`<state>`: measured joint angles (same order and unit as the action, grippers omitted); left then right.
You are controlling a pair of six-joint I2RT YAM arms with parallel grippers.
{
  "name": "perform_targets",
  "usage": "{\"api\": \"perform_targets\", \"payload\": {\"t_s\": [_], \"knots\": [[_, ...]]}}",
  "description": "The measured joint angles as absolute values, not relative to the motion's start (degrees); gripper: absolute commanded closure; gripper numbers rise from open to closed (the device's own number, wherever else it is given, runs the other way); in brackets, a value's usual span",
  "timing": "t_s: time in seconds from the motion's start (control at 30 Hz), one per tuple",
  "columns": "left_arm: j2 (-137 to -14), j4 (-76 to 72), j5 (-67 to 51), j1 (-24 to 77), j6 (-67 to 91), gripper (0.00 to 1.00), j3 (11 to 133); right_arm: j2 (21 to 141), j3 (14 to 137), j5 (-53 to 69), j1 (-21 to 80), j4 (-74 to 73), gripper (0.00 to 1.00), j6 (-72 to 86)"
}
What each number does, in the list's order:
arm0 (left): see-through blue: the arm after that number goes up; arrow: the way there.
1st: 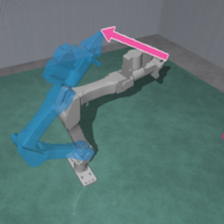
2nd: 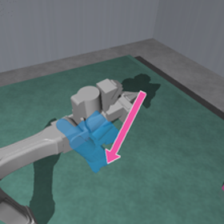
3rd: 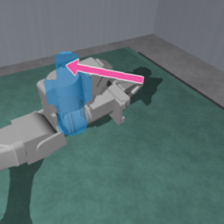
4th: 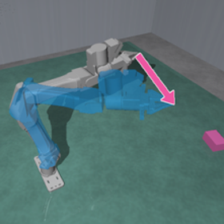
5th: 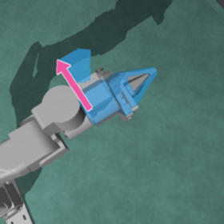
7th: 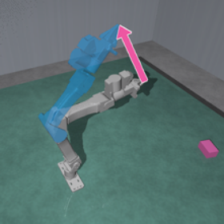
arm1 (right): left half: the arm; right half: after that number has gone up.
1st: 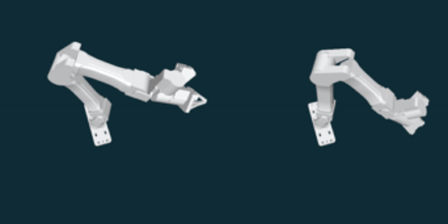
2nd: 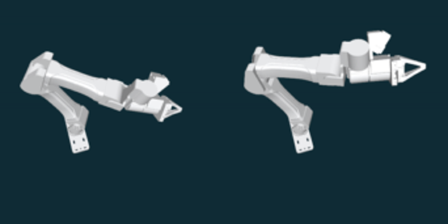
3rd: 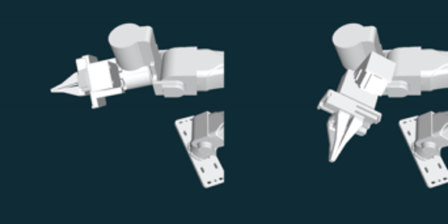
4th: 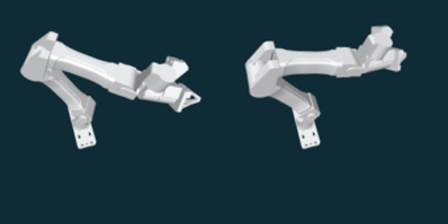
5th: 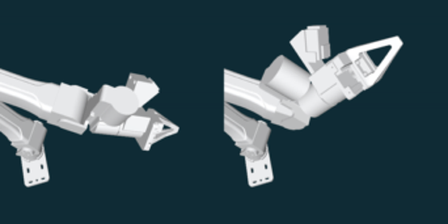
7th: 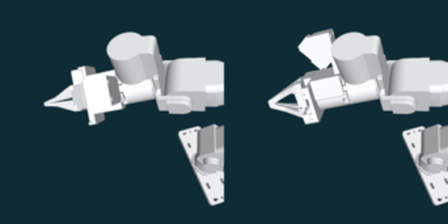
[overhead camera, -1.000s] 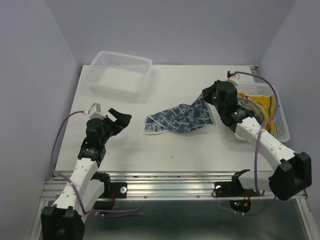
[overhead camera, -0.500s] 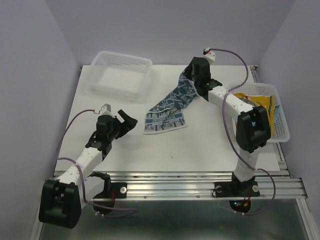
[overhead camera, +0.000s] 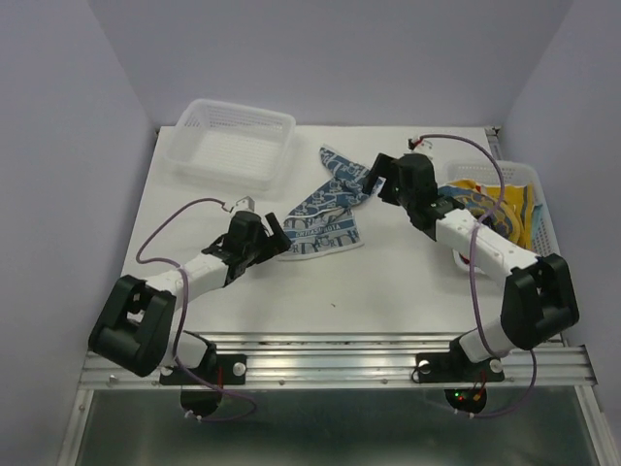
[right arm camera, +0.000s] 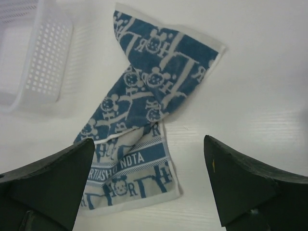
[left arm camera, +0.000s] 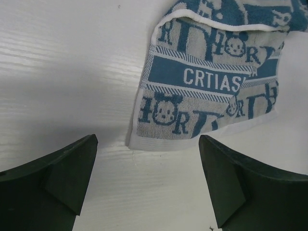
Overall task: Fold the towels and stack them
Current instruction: Flatten out the crumpled towel
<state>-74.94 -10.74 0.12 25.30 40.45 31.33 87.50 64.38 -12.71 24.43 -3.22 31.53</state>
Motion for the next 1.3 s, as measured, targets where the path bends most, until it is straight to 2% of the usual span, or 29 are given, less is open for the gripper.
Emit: {"api": "perform_targets", "payload": {"t_s": [0.17,0.27,0.83,0.87,0.93,1.03,1.23,1.3], "knots": [[-82.06,-8.47,3.62,28.51,40.29,0.18,36.25,82.54,52.27,-13.37,24.45,-3.4,0.0,34.37],[-84.38,-6.7,6.26,29.98,40.93,0.19,37.74,82.61,48.88,-13.54,24.45,-6.0,0.0,35.2],[-91.72,2.85,20.56,36.95,44.49,0.34,46.09,83.33,48.58,-13.93,24.45,-6.39,0.0,35.24],[-92.09,3.46,21.45,37.63,44.86,0.39,46.46,83.61,48.56,-13.93,24.45,-6.37,0.0,35.14],[-92.62,4.56,22.7,38.48,45.39,0.4,46.98,83.99,48.49,-13.93,24.45,-6.37,0.0,34.85],[-93.21,5.67,24.32,39.2,45.89,0.51,47.46,84.09,48.03,-13.93,24.45,-6.42,0.0,34.46],[-94.59,8.38,26.5,39.75,46.72,0.56,49.12,84.14,47.81,-13.5,24.45,-6.07,0.0,33.91],[-94.72,8.69,26.79,39.79,46.83,0.65,49.28,84.16,47.79,-12.99,24.45,-5.8,0.0,33.82]]}}
